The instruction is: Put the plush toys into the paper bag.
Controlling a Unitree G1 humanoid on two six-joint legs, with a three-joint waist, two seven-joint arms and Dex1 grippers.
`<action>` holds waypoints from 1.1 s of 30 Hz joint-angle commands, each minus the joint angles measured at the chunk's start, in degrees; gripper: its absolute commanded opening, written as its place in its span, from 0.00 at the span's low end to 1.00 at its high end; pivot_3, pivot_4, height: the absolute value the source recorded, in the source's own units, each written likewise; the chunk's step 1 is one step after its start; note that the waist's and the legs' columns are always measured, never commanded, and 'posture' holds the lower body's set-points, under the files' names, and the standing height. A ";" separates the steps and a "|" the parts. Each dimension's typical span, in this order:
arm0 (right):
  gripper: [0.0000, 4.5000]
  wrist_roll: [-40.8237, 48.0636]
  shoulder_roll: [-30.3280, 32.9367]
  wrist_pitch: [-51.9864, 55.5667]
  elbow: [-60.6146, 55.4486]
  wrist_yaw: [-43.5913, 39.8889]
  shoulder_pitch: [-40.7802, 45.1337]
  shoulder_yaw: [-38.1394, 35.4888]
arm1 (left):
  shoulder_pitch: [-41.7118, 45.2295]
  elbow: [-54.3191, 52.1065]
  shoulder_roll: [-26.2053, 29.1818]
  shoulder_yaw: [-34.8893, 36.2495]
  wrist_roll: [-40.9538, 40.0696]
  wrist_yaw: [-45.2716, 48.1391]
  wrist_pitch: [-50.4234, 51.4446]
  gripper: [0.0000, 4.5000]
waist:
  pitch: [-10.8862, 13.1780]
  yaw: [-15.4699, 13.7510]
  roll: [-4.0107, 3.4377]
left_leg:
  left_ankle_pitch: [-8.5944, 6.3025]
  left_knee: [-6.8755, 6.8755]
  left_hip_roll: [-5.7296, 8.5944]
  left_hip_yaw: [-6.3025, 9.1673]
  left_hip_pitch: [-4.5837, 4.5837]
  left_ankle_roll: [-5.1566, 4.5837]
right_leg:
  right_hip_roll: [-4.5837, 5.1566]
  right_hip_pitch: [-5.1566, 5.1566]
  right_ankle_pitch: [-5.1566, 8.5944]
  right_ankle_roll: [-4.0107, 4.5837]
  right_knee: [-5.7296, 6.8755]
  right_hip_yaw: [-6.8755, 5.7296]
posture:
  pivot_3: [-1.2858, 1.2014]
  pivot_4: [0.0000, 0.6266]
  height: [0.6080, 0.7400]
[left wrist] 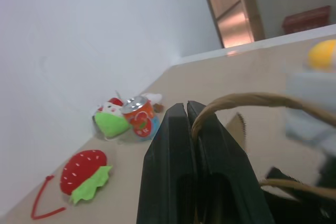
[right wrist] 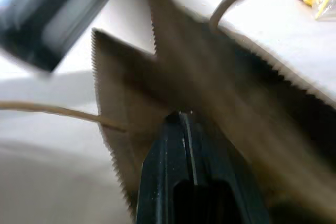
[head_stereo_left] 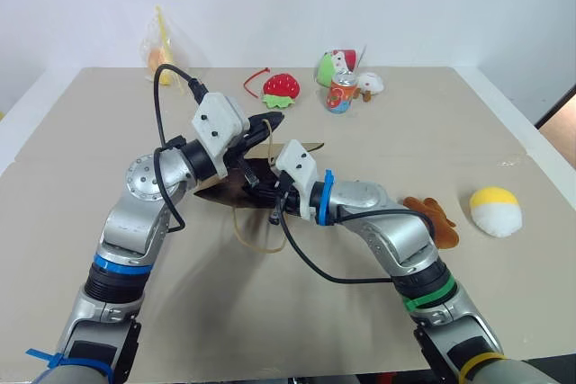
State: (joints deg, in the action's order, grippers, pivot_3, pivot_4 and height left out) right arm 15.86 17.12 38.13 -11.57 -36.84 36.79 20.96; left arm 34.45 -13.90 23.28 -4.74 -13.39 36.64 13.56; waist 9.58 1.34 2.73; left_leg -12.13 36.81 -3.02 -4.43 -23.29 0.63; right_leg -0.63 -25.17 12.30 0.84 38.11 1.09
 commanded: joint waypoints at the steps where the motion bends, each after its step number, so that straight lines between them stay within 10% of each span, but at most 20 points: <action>1: 0.01 -3.28 0.13 -2.67 -0.05 0.59 -0.67 1.57 | 2.47 0.14 -0.61 1.47 1.57 -2.72 -1.20 0.00 | 0.00 0.00 0.00 | 0.00 0.00 0.00 0.00 0.01 0.00 | 0.00 0.00 0.00 0.00 0.00 0.00 | 0.52 0.24 1.00; 33: 0.01 -11.12 -1.17 -4.25 5.80 0.20 -7.73 1.32 | 1.02 -8.11 -2.59 0.64 5.20 -7.11 -6.35 0.00 | 0.00 0.01 0.01 | 0.03 -0.04 -0.05 0.00 0.00 0.05 | 0.00 -0.02 -0.01 0.00 0.00 0.00 | 0.52 0.24 1.00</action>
State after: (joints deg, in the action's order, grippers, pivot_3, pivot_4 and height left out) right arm 5.18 16.26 34.09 -5.99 -37.26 28.95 23.54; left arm 35.38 -18.36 20.94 -4.65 -7.83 30.23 8.45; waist 9.58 1.35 2.73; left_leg -12.10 36.78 -3.06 -4.44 -23.28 0.69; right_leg -0.63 -25.18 12.29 0.83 38.11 1.09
